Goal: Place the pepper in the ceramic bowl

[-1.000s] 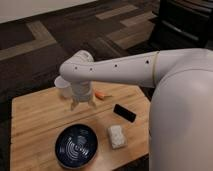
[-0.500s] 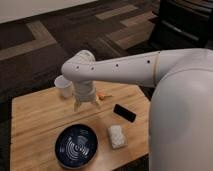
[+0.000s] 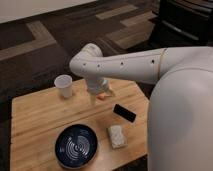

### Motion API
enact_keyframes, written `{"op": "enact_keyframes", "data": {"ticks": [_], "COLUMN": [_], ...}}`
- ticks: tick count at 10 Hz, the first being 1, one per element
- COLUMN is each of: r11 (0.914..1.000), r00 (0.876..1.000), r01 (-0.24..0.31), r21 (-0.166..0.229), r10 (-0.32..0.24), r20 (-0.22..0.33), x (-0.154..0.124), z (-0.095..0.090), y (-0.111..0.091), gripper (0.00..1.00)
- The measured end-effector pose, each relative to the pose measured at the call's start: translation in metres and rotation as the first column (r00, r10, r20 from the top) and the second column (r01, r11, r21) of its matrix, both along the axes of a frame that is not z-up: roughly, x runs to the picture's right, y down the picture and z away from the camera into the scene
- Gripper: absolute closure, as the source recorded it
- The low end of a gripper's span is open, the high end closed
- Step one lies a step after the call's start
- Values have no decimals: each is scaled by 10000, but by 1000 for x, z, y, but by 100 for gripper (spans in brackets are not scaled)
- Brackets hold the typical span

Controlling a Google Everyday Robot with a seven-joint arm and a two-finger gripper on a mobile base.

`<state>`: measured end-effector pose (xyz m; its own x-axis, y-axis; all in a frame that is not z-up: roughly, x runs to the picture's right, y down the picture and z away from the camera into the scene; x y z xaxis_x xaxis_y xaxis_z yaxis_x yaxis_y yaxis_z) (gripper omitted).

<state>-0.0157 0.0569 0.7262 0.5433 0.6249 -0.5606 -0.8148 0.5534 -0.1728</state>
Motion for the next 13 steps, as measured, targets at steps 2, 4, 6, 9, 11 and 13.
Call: {"op": "enact_keyframes", "data": {"ticks": [2, 4, 6, 9, 11, 13], "r11": [9811, 9477, 9426, 9323, 9243, 9207], "r00": [9710, 9223, 9145, 8989, 8646, 8352], "r01": [1891, 3144, 3295, 3583, 3811, 3902], "r21": [-410, -552, -549, -490, -215, 127], "r10": [-1805, -2912, -3041, -3303, -3481, -3597], "r20": [1570, 2542, 2670, 2879, 3623, 4161], "x": [-2, -3, -4, 6, 10, 10], "z": [-6, -11, -12, -8, 14, 37], "y": [7, 12, 12, 4, -9, -19], "gripper": [35, 35, 35, 35, 35, 35]}}
